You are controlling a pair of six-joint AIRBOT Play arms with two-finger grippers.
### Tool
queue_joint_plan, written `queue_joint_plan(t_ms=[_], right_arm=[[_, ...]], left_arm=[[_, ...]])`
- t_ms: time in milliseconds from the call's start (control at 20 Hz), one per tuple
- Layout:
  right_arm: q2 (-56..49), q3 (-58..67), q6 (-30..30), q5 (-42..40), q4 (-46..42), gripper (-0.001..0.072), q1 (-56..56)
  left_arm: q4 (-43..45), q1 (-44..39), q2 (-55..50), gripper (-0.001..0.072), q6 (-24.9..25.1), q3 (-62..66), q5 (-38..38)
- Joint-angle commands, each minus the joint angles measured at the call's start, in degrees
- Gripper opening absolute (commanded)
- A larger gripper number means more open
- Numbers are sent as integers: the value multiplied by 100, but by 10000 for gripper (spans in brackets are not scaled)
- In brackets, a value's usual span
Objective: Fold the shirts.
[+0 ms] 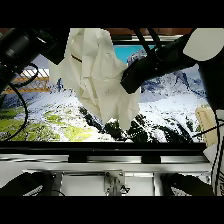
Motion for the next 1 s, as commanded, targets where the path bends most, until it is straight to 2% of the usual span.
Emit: queue_joint_plan(t_ms=[0,50,250,500,700,750,800,900,950], right_arm=[[4,4,142,-138,199,73,118],[4,4,149,-155,256,73,118],[4,4,205,-149,315,73,118],[4,4,205,-131,310,73,118],[4,4,205,-129,313,73,118],[2,4,205,-129,313,73,118],[2,4,205,-127,313,73,118],[2,4,205,-127,313,73,118],[2,4,205,-127,299,73,151]], left_arm=[[4,-52,-63,609,0,9,-175],[2,-79,-114,630,0,9,-190],[4,-120,-422,619,2,9,332],[4,-173,-717,603,0,9,1460],[2,-195,-909,592,-2,22,1572],[2,-205,-973,531,-2,24,1572],[2,-236,-1036,529,-2,24,1596],[2,-319,-1117,464,-2,22,1786],[2,-376,-1156,463,-2,22,1971]])
